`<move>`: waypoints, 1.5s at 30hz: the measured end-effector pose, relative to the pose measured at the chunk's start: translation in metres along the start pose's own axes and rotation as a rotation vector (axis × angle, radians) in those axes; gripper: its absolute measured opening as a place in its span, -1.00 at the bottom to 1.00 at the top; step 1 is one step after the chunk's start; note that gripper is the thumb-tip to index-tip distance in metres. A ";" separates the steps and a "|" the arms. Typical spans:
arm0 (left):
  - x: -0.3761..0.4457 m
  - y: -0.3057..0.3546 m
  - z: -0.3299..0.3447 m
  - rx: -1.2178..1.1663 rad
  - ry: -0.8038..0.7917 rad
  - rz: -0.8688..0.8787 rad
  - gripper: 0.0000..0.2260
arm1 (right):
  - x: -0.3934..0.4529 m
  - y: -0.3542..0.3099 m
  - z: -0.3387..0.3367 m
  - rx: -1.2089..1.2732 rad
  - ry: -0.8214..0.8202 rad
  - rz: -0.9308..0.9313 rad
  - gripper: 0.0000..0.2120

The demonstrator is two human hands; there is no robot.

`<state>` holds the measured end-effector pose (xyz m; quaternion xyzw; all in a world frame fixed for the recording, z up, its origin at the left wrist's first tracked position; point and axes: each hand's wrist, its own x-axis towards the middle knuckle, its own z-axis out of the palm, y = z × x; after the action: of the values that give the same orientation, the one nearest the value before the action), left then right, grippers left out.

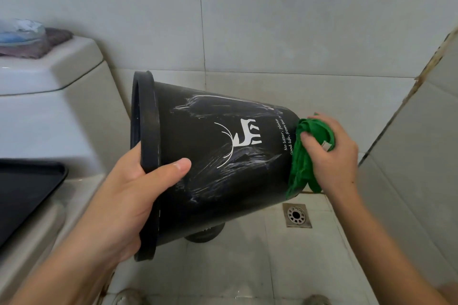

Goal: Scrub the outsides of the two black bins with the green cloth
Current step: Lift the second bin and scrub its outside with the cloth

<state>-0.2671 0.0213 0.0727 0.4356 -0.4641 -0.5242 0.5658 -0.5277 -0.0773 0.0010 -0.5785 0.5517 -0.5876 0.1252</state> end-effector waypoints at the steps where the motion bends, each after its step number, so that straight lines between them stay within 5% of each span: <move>1: -0.001 0.000 0.000 0.000 0.004 -0.002 -0.74 | 0.002 0.000 -0.001 0.012 0.015 0.025 -0.67; 7: 0.000 -0.001 0.000 -0.004 0.033 0.006 -0.74 | -0.036 -0.007 0.011 -0.095 -0.023 -0.228 -0.59; 14: 0.001 -0.002 0.002 -0.049 0.045 -0.030 -0.76 | -0.062 -0.026 0.023 -0.110 -0.083 -0.736 -0.43; 24: -0.001 -0.009 0.006 -0.071 0.033 0.009 -0.74 | -0.032 -0.027 0.019 -0.130 0.110 -0.267 -0.46; 27: 0.000 -0.017 0.015 -0.060 0.031 0.013 -0.75 | -0.050 -0.039 0.033 -0.086 0.102 -0.347 -0.40; 33: 0.005 -0.026 0.016 -0.036 0.029 0.014 -0.71 | -0.072 -0.047 0.050 -0.034 -0.088 -0.790 -0.43; 35: 0.004 -0.024 0.013 -0.017 0.014 0.013 -0.70 | -0.058 -0.032 0.041 -0.059 -0.078 -0.722 -0.44; 40: -0.001 -0.022 0.015 0.044 -0.022 0.049 -0.76 | -0.035 -0.013 0.025 -0.013 0.044 -0.173 -0.44; 45: 0.002 -0.030 0.025 0.055 -0.020 0.063 -0.76 | -0.070 -0.039 0.042 -0.010 -0.072 -0.522 -0.45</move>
<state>-0.2974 0.0170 0.0479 0.4309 -0.4975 -0.4974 0.5652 -0.4533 -0.0289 -0.0177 -0.7226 0.3818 -0.5761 -0.0140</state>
